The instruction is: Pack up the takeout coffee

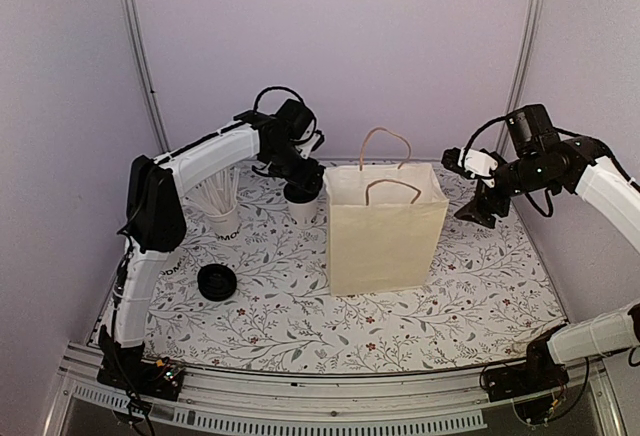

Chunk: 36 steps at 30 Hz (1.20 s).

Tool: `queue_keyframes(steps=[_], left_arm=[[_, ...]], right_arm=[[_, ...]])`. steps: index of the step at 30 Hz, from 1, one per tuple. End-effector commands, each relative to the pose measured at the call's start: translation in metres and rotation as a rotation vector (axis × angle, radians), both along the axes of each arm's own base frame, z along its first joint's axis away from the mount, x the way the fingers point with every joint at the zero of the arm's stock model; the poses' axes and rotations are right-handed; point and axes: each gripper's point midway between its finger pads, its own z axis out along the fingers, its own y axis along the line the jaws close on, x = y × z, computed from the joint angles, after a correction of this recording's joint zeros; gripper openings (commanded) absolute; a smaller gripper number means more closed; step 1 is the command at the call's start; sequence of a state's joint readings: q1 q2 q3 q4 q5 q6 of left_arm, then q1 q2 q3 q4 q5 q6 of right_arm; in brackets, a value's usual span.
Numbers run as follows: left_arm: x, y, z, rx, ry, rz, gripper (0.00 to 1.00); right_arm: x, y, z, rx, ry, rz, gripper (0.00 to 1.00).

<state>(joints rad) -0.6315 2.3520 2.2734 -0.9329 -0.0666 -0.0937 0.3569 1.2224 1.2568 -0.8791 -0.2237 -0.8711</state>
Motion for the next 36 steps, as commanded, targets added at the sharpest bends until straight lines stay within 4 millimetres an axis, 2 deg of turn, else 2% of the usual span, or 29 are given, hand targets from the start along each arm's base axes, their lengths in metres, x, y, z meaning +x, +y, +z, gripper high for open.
queue_keyframes(steps=[1, 8, 12, 17, 27, 36], left_arm=[[-0.009, -0.008, -0.002, 0.035, -0.004, -0.027, 0.90], [-0.007, -0.008, 0.022, 0.013, -0.054, -0.002, 0.93], [-0.007, -0.004, 0.017, 0.030, -0.043, 0.016, 0.98], [-0.005, 0.004, 0.007, 0.047, -0.022, 0.044, 0.99], [-0.007, 0.002, -0.003, 0.006, 0.032, 0.031, 0.86], [-0.008, 0.007, -0.013, 0.035, 0.042, 0.037, 0.87]], right_arm=[[0.000, 0.001, 0.005, 0.029, -0.015, -0.006, 0.94], [0.001, 0.002, 0.003, 0.031, -0.009, -0.005, 0.94], [0.001, 0.002, 0.002, 0.030, -0.005, -0.005, 0.94], [0.001, 0.002, 0.001, 0.029, -0.001, -0.008, 0.94], [0.001, 0.000, -0.003, 0.020, 0.006, -0.013, 0.94], [-0.001, -0.002, -0.003, 0.018, 0.003, -0.017, 0.94]])
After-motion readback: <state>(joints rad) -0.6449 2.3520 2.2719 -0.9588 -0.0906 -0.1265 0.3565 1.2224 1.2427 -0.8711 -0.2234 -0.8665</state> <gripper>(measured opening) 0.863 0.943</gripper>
